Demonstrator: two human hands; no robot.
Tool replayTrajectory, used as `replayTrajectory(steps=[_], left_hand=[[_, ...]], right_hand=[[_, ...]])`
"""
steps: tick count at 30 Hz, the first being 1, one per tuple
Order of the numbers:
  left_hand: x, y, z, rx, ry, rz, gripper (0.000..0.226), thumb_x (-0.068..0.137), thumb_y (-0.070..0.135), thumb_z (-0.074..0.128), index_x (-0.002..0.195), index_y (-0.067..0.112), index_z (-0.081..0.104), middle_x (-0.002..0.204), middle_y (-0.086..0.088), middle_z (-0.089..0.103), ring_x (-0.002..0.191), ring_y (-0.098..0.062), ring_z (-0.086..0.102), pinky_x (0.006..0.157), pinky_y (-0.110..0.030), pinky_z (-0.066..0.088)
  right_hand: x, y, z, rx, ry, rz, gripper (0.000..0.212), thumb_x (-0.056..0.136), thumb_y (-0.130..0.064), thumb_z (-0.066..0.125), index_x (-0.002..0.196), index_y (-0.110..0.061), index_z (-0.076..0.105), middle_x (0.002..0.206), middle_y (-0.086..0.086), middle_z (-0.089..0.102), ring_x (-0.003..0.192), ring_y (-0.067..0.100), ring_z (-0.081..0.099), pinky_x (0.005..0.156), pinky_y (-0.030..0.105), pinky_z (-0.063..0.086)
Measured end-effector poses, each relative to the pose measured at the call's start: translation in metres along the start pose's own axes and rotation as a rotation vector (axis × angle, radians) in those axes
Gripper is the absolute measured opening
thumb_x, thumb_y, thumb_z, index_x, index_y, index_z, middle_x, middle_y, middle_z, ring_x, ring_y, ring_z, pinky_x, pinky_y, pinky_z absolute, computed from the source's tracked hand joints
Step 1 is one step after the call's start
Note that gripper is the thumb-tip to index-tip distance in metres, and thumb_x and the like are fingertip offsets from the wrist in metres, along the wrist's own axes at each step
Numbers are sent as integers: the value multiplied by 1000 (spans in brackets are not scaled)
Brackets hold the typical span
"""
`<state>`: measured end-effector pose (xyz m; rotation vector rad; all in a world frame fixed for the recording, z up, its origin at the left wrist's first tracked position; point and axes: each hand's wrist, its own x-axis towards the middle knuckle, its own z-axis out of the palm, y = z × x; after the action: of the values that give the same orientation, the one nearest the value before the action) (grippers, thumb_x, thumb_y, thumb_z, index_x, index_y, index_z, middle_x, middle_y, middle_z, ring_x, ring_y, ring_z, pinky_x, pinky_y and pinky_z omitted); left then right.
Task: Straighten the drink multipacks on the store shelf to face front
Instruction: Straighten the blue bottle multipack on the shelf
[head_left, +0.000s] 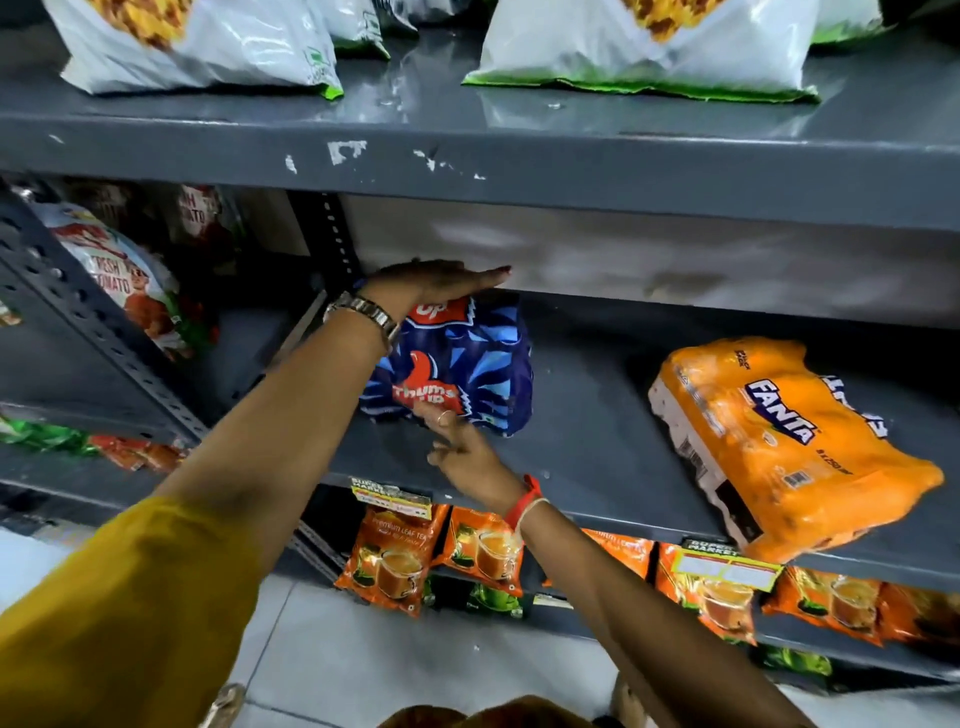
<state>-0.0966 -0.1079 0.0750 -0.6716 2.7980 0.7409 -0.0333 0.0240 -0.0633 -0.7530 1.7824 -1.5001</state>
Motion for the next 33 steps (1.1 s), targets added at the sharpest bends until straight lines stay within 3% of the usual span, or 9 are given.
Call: replayTrajectory(steps=[3,5,8,10,13,18,23,28,33], left_hand=[[1,-5,16,-56,281,171,54,90,59,32,105,19,66,117,-10,67,117,-26,55,118,-48,13],[-12,-31,38,-233,674,216,34,90,42,47,109,21,66,116,-5,69,112,-24,60,118,-49,14],[-45,-64,84,-379,1194,138,37,89,35,51,123,21,56,134,4,53,129,-14,45,117,-42,-5],[-54,-85,107,-788,1157,132,50,91,35,52,135,15,42,147,2,36,137,-13,33,120,-47,8],[-48,-112,120,-1352,754,-58,61,92,41,47,144,19,26,154,-5,26,139,-18,31,115,-39,30],[-45,-131,112,-1201,567,-156,67,83,60,48,134,16,45,131,-3,54,111,-16,57,79,-21,49],[-67,-133,125,-1075,628,-142,57,90,52,42,135,17,41,141,-11,47,124,-25,50,105,-45,43],[-81,-136,137,-1008,707,-191,63,93,50,36,144,15,26,156,-11,22,141,-28,26,117,-48,24],[-89,-127,134,-913,841,-187,55,93,46,38,133,8,43,142,-16,42,130,-28,41,111,-42,33]], right_hand=[[-15,5,-14,131,554,-209,32,80,10,44,103,-3,63,106,11,67,101,16,64,84,25,51],[-15,1,-32,148,879,-296,18,79,-8,52,93,-13,61,88,-4,59,76,-3,56,69,14,45],[-1,-7,-54,189,895,-213,30,81,-23,59,109,-13,54,103,6,47,94,11,50,87,16,41],[7,-8,-60,274,691,-127,26,87,-28,56,110,-15,52,119,15,49,113,25,51,105,37,41],[8,-5,-57,271,594,-76,13,88,-39,51,95,-28,51,123,14,48,119,27,51,108,47,40],[0,-5,-53,200,591,-78,19,94,-37,47,105,-21,47,129,18,46,122,29,48,108,49,39],[-19,3,-43,175,604,-119,21,95,-37,44,108,-20,45,124,14,45,121,26,48,105,41,42],[-39,14,-29,175,595,-160,21,97,-36,42,114,-24,40,124,7,39,125,22,45,104,33,45],[-50,4,-32,240,587,-111,40,96,-31,46,131,-15,36,131,6,36,120,14,47,95,15,46]])
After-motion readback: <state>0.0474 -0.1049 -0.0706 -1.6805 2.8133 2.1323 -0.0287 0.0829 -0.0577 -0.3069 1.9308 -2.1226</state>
